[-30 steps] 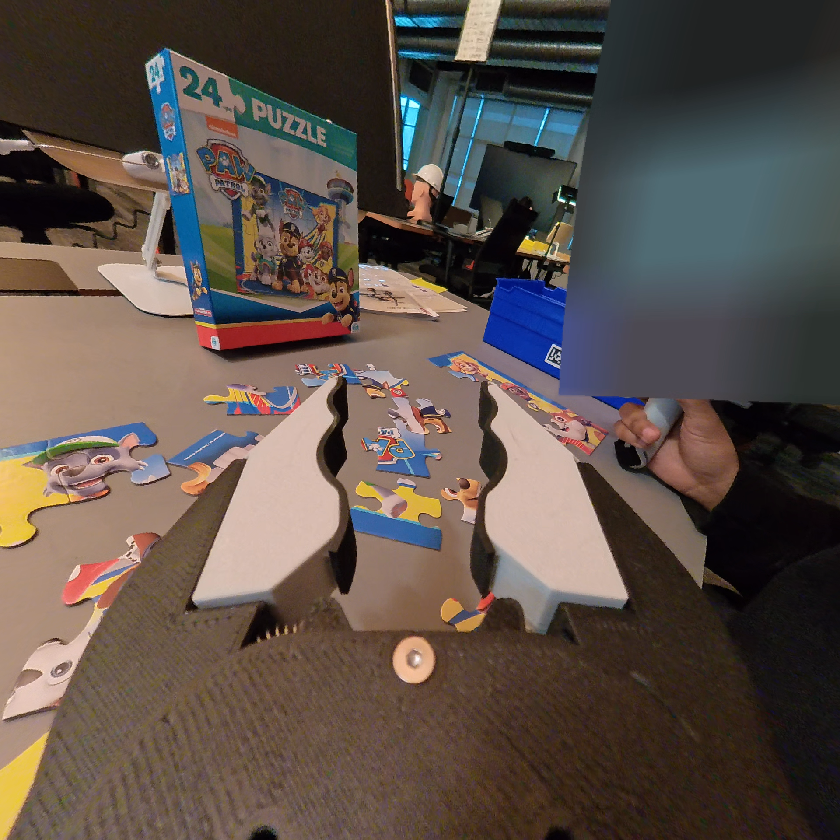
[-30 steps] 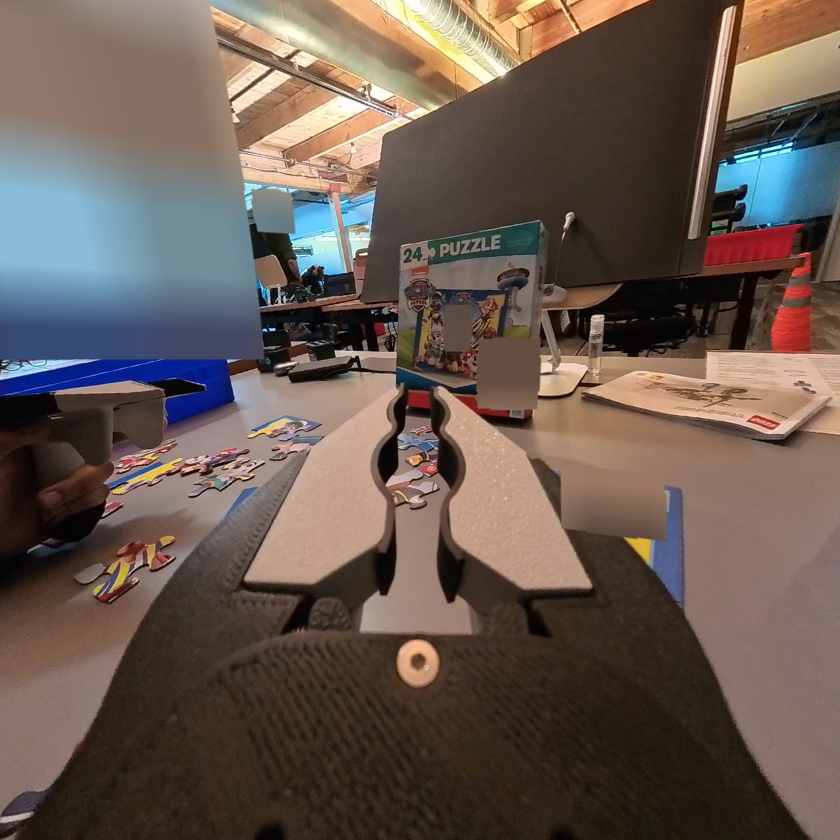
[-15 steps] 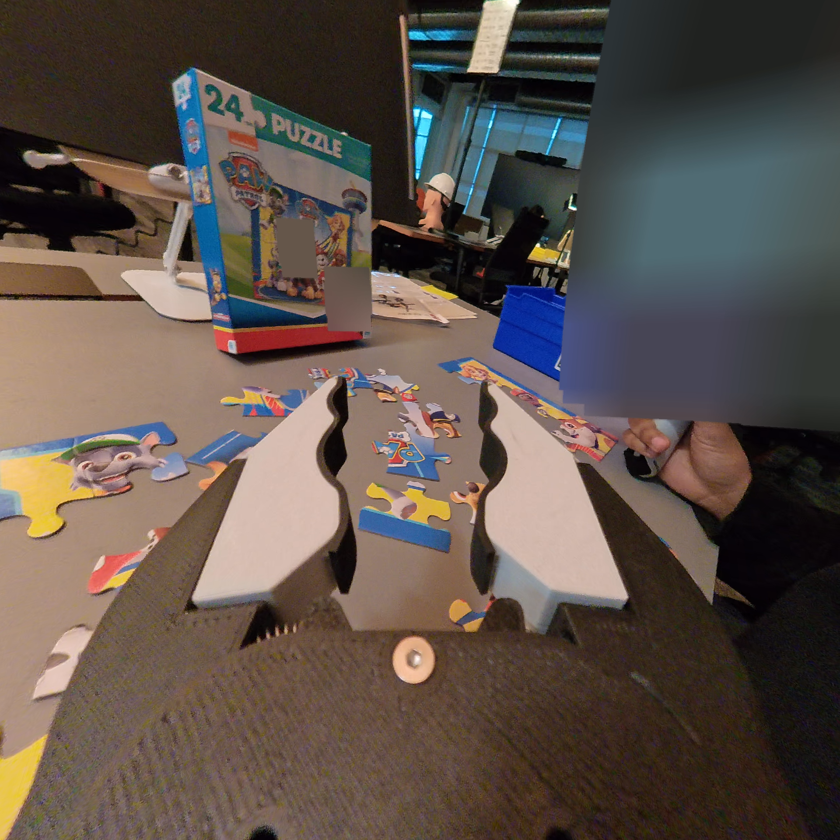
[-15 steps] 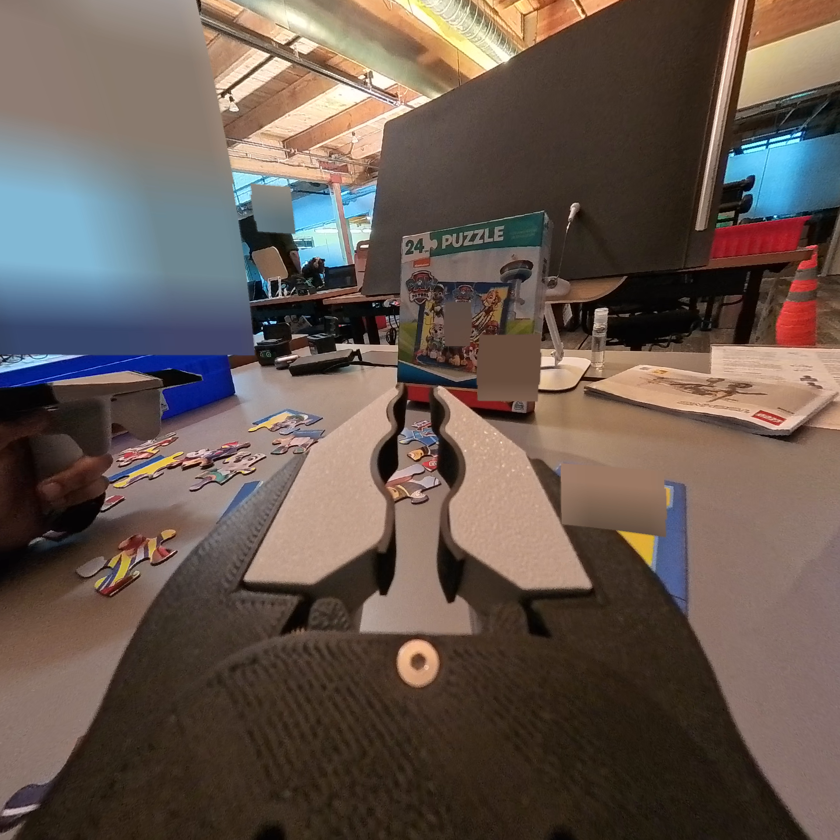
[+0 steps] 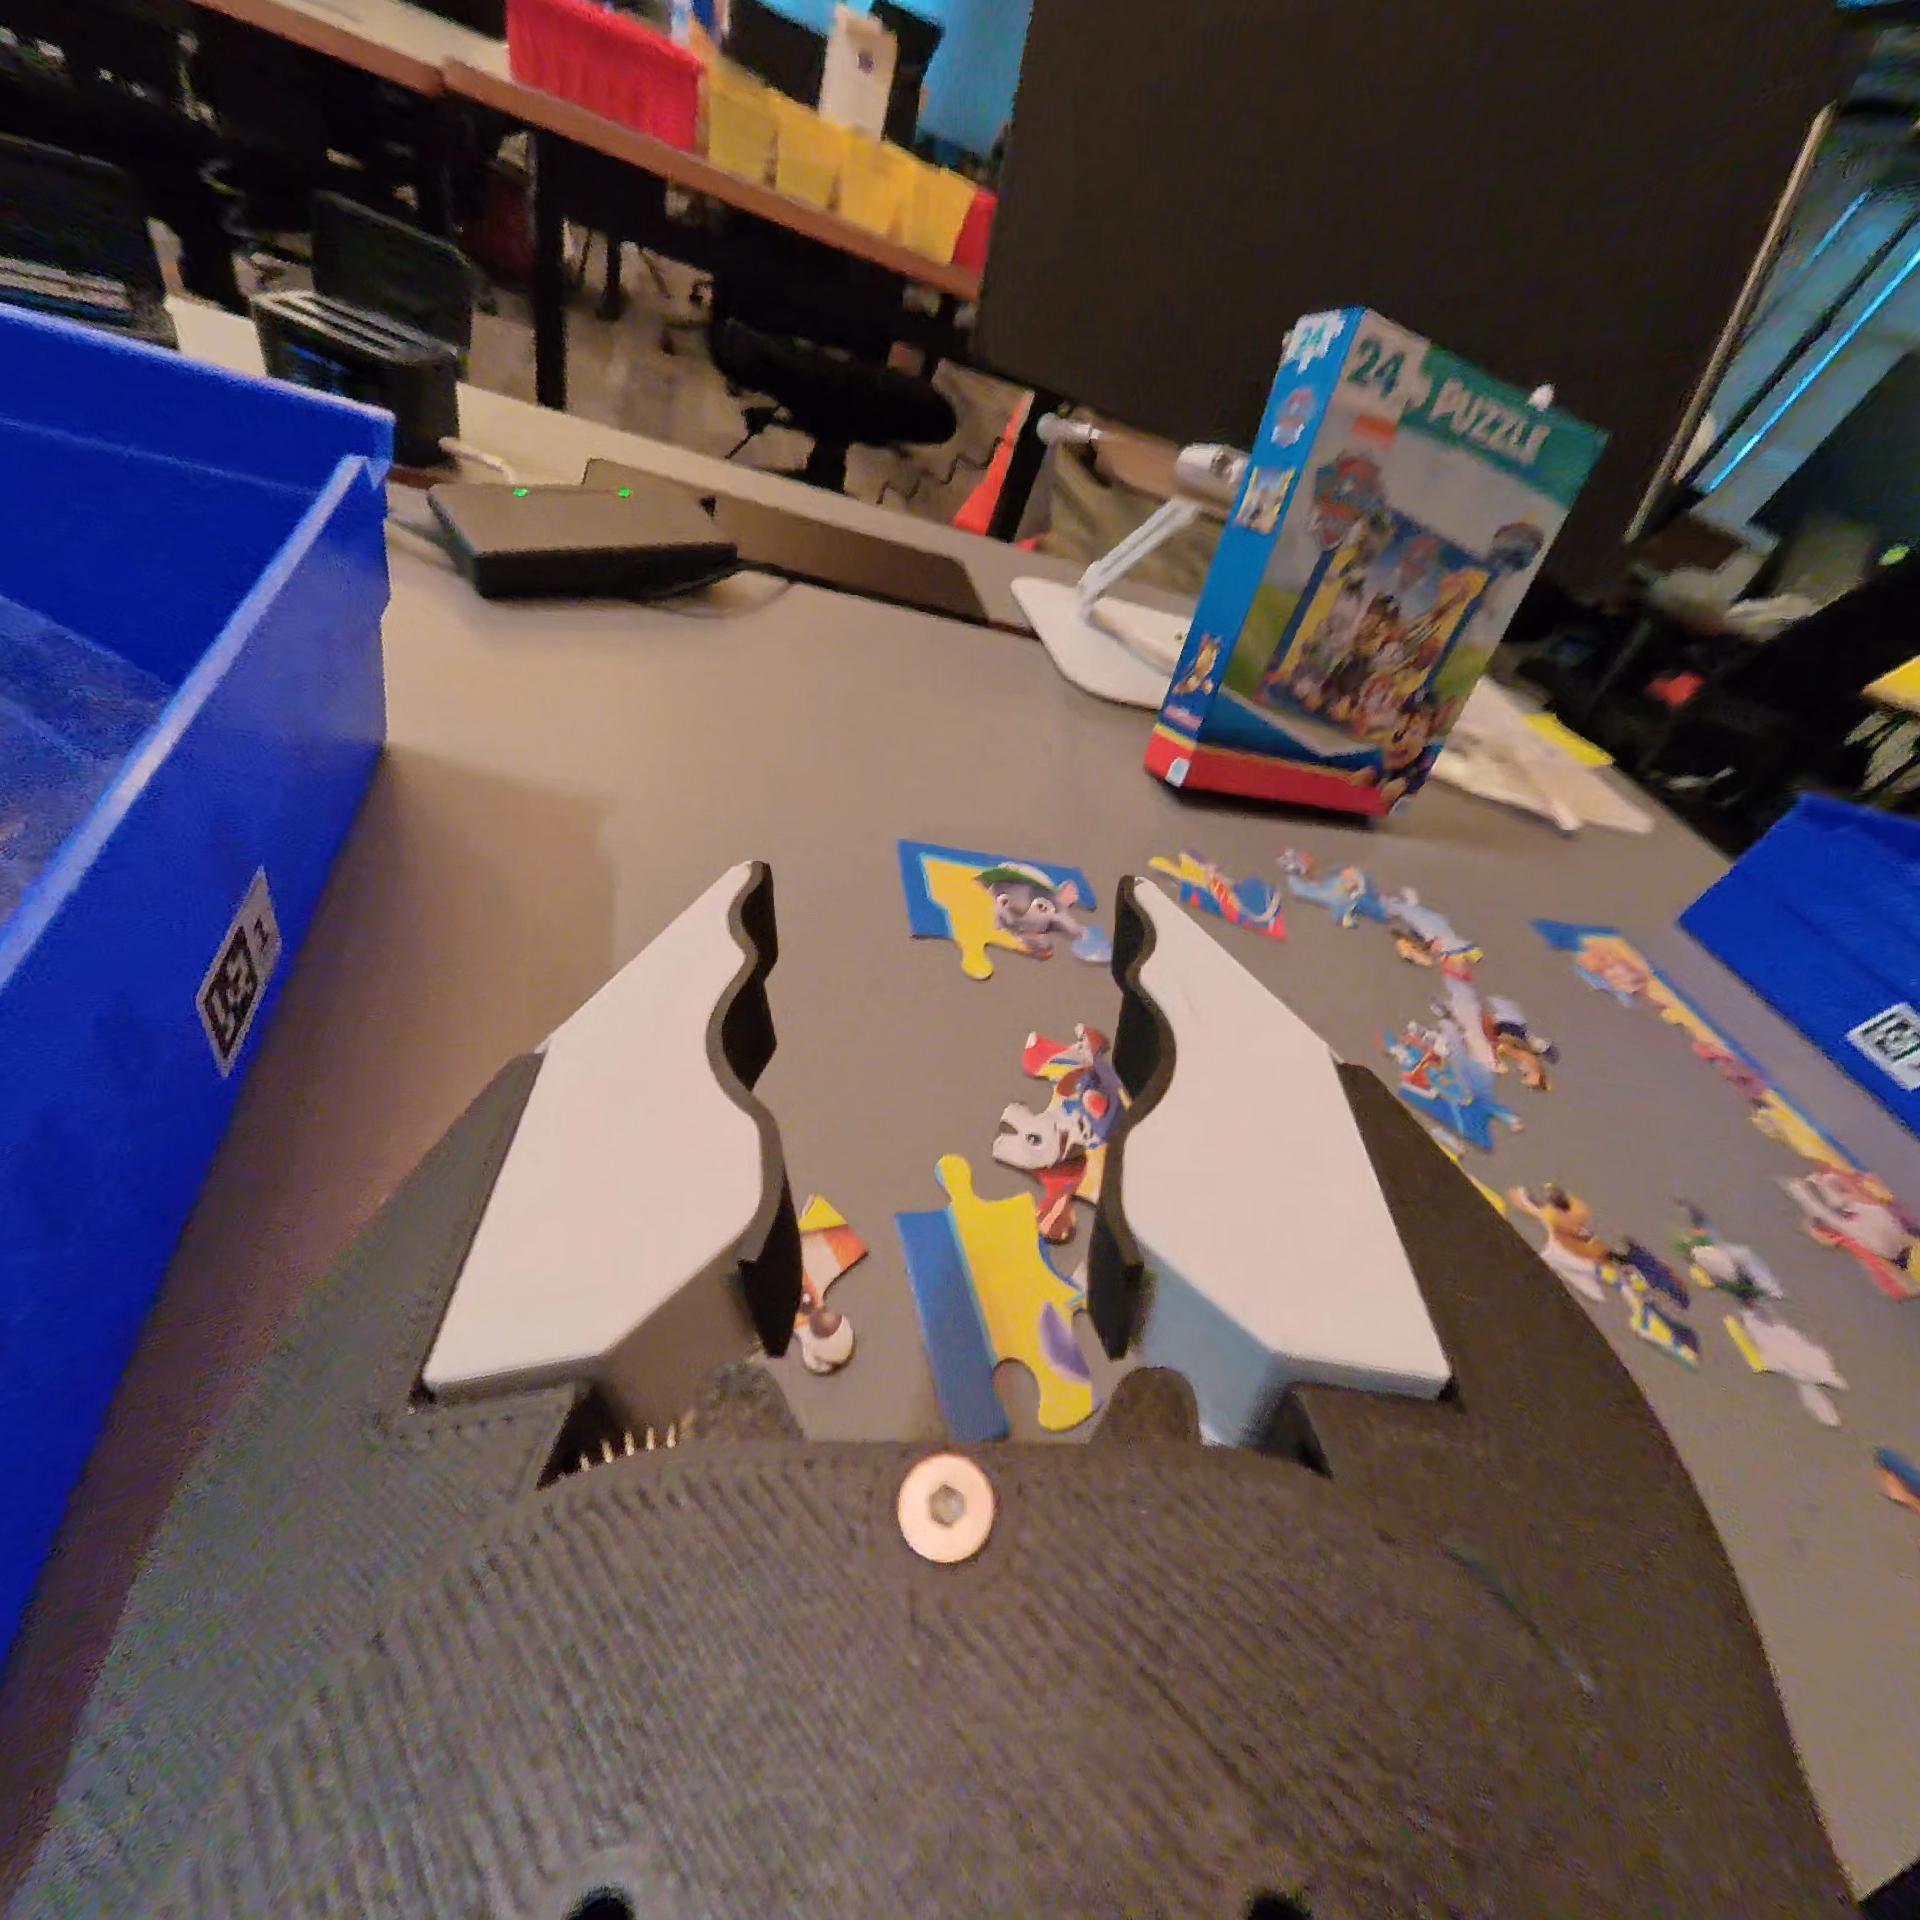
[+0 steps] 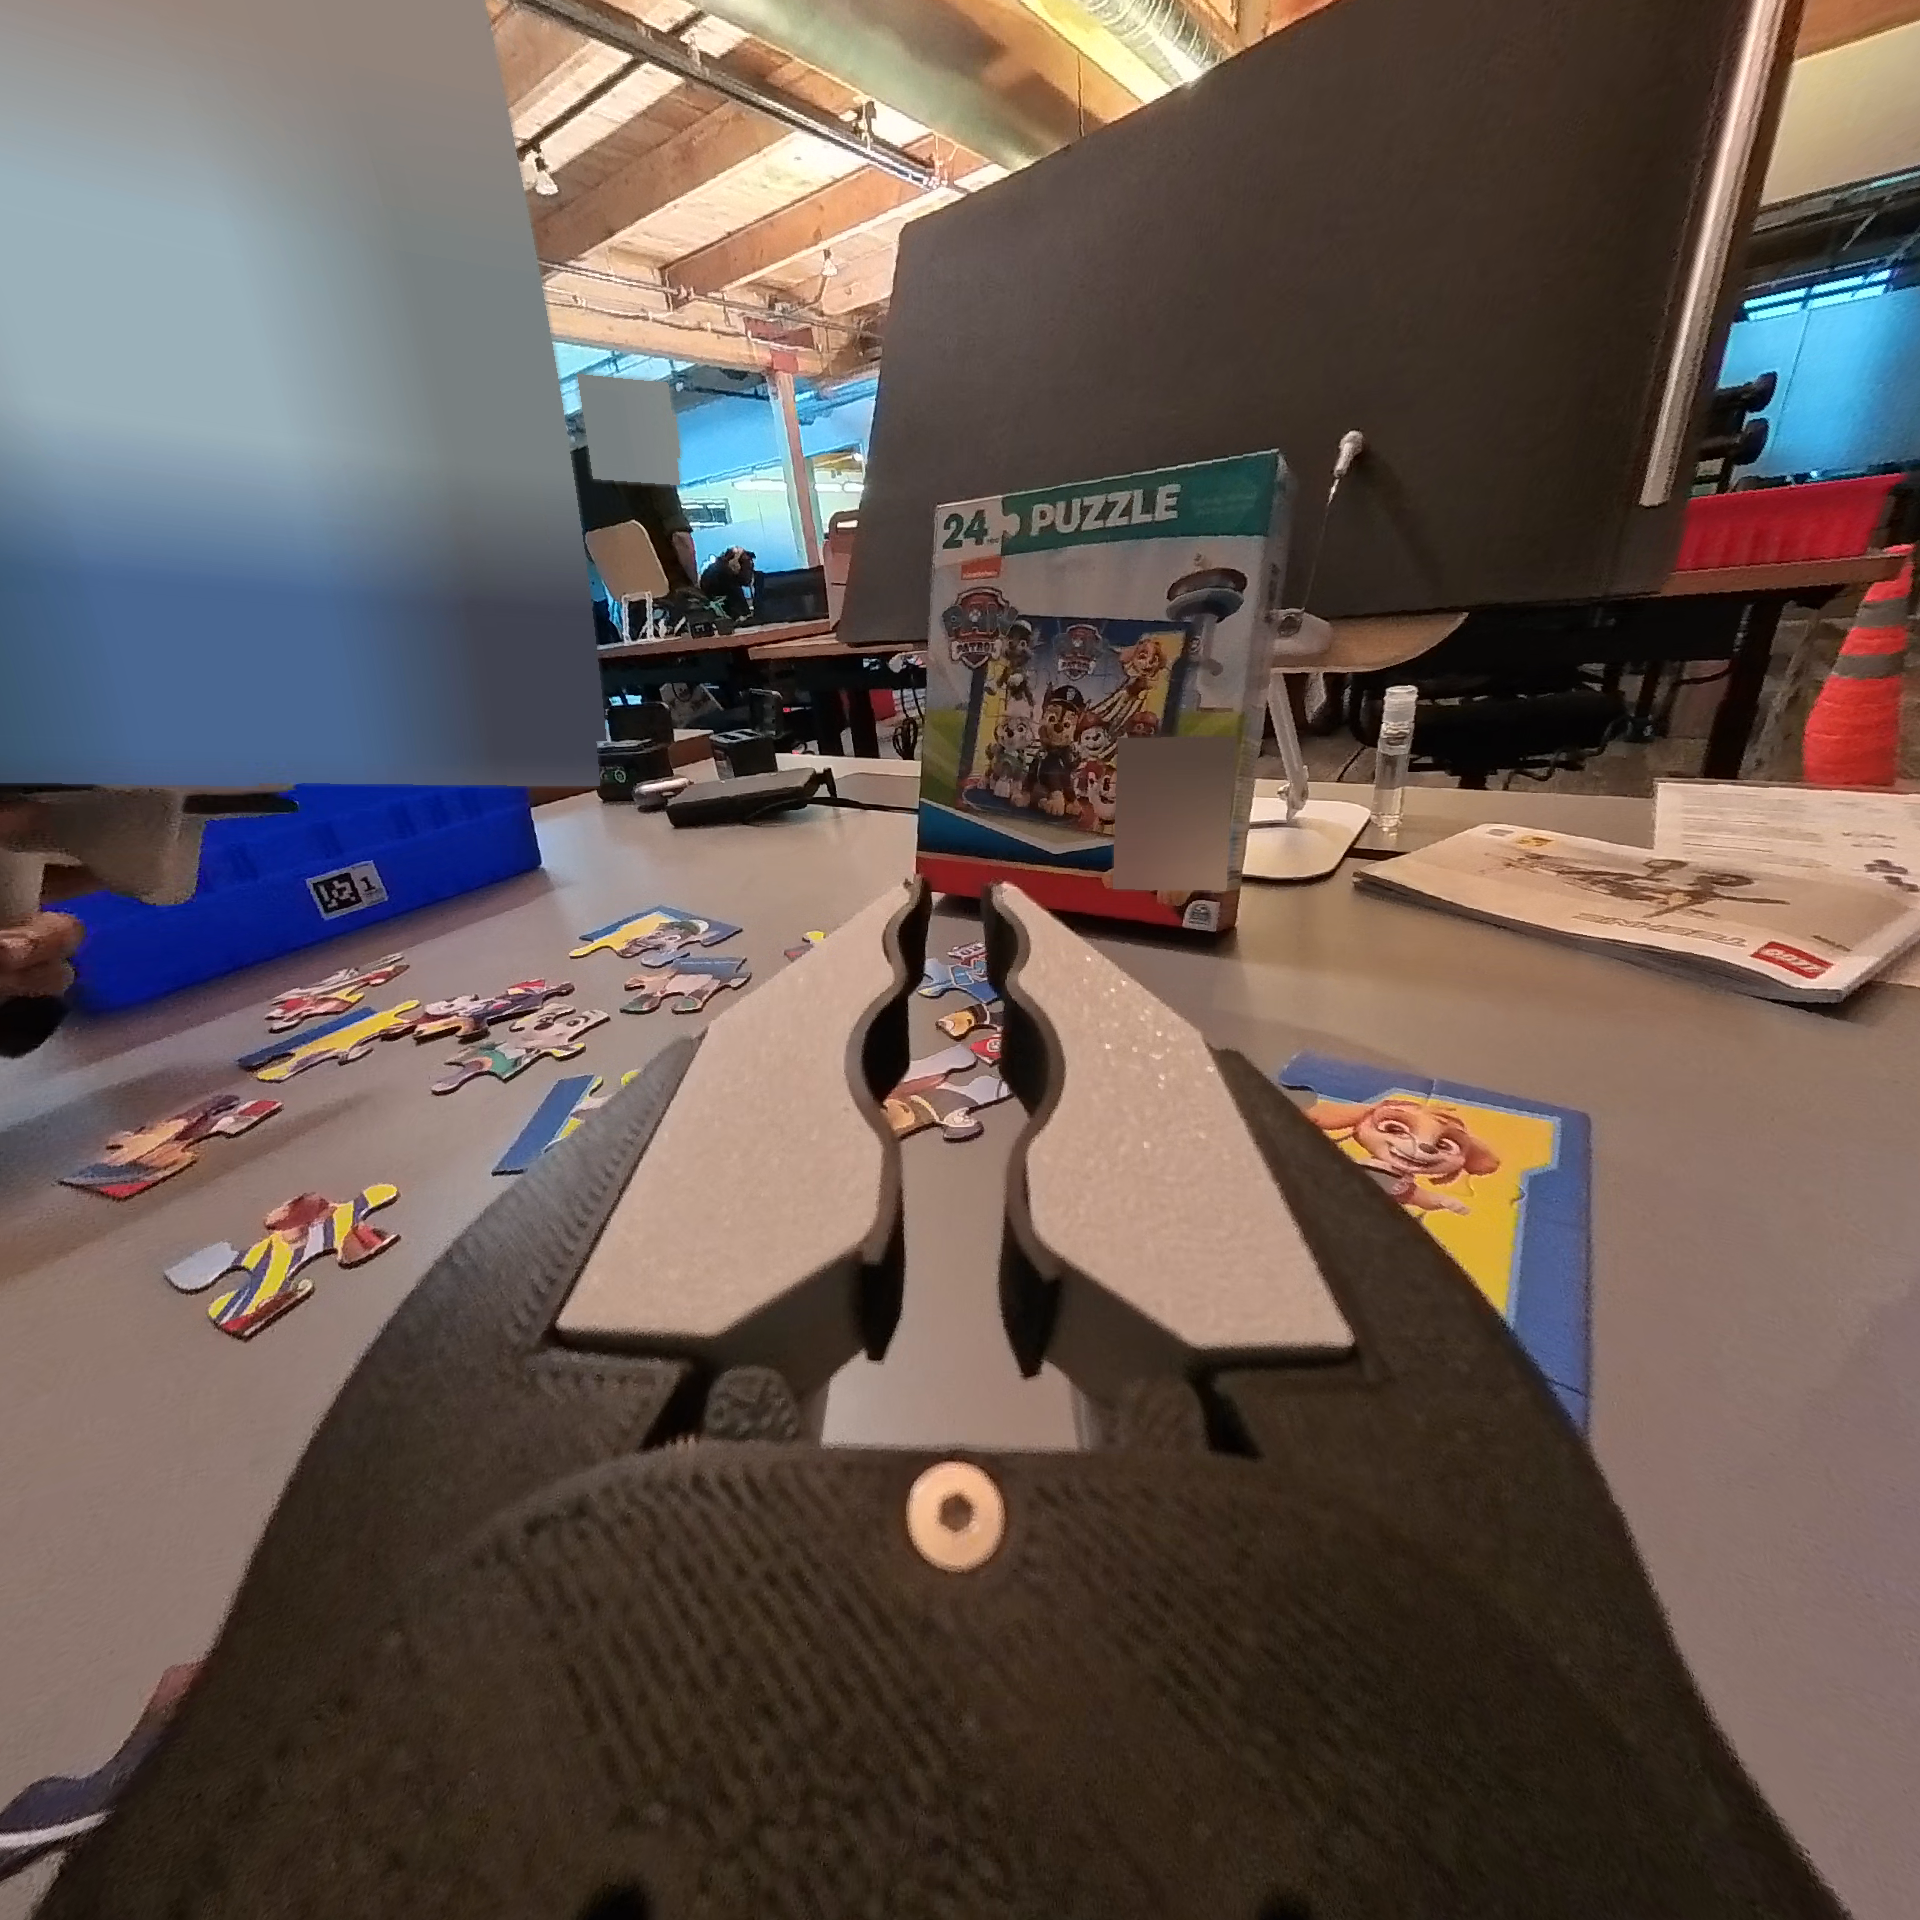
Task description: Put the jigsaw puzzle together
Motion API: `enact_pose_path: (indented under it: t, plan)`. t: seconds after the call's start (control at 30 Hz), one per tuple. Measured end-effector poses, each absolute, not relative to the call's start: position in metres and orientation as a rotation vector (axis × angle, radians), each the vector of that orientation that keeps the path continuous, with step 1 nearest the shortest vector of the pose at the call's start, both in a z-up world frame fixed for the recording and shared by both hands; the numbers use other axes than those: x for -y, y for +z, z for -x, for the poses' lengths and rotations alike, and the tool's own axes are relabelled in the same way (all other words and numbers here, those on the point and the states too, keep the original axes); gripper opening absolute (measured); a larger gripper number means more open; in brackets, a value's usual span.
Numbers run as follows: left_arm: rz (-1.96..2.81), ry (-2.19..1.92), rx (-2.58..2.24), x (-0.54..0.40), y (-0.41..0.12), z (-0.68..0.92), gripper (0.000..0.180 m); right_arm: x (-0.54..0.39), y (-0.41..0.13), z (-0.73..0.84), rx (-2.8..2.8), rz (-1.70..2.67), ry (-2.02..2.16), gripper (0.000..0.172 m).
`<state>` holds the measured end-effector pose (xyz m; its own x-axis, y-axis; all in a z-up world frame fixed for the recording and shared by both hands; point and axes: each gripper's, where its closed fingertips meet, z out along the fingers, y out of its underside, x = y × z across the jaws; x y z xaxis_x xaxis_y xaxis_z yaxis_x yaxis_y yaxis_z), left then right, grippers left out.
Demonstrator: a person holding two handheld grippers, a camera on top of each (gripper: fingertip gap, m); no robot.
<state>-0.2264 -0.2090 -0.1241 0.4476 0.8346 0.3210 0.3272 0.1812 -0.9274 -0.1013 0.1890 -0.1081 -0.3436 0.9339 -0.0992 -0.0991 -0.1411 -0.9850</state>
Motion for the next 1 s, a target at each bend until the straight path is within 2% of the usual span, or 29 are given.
enact_pose_path:
  t: [0.23,0.47,1.0]
  plan:
    - [1.446,0.552,1.185,0.220,-0.135,0.227,0.067,-0.188,-0.109,0.102,1.312,1.019,1.606,0.008]
    - [1.371,0.597,1.256,0.250,-0.124,0.231,0.069,-0.189,-0.107,0.099,1.294,1.017,1.615,0.007]
    - [1.463,0.556,1.270,0.232,-0.143,0.236,0.069,-0.191,-0.106,0.098,1.277,1.029,1.633,0.008]
